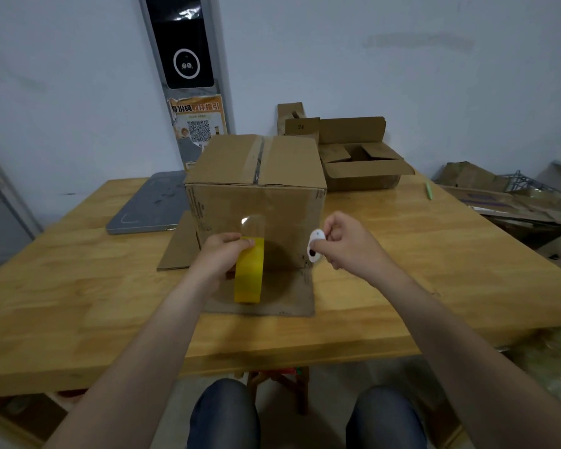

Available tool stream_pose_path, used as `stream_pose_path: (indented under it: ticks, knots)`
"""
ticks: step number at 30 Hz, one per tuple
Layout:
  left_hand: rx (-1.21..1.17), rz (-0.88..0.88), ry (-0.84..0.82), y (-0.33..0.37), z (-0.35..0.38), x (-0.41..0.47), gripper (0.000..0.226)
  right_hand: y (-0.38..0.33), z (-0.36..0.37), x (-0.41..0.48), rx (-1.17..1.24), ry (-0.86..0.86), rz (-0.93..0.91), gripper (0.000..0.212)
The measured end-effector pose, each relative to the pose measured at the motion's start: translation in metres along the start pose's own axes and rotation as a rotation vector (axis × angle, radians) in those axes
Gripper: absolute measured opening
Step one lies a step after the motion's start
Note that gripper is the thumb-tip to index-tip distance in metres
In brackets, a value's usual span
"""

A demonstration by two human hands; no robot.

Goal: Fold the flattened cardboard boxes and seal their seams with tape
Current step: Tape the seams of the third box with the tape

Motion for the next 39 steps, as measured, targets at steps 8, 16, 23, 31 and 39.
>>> stream_pose_path:
  ticks: [8, 16, 23, 31, 39]
  knots:
    - [-0.02, -0.021, -0.046, -0.001, -0.001, 0.004, 0.045, -0.048, 0.022, 0.017, 0.05, -0.073, -0.197, 0.022]
    - [-0.04, -0.003, -0.073, -0.003, -0.004, 0.008, 0.022, -0.075, 0.055, 0.048, -0.548, 0.095, -0.426, 0.022]
    - [-0.062, 0.024, -0.071, -0.003, -0.005, 0.006, 0.012, -0.076, 0.077, 0.058, -0.715, 0.161, -0.489, 0.02]
    - [-0.075, 0.039, -0.055, -0.003, -0.005, 0.008, 0.011, -0.072, 0.079, 0.058, -0.877, 0.187, -0.49, 0.022]
    - [-0.082, 0.036, -0.016, -0.005, -0.005, 0.006, 0.013, -0.041, 0.03, 0.029, -0.783, 0.216, -0.295, 0.019]
Point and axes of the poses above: each hand's wrist, its own x-axis towards the middle knuckle, its own z-axis out of the palm, y = z × x, the point moved 4 cm from there along x, towards the middle knuckle, and after that the axes turned 5 degrees about z, right-handed, at the moved point
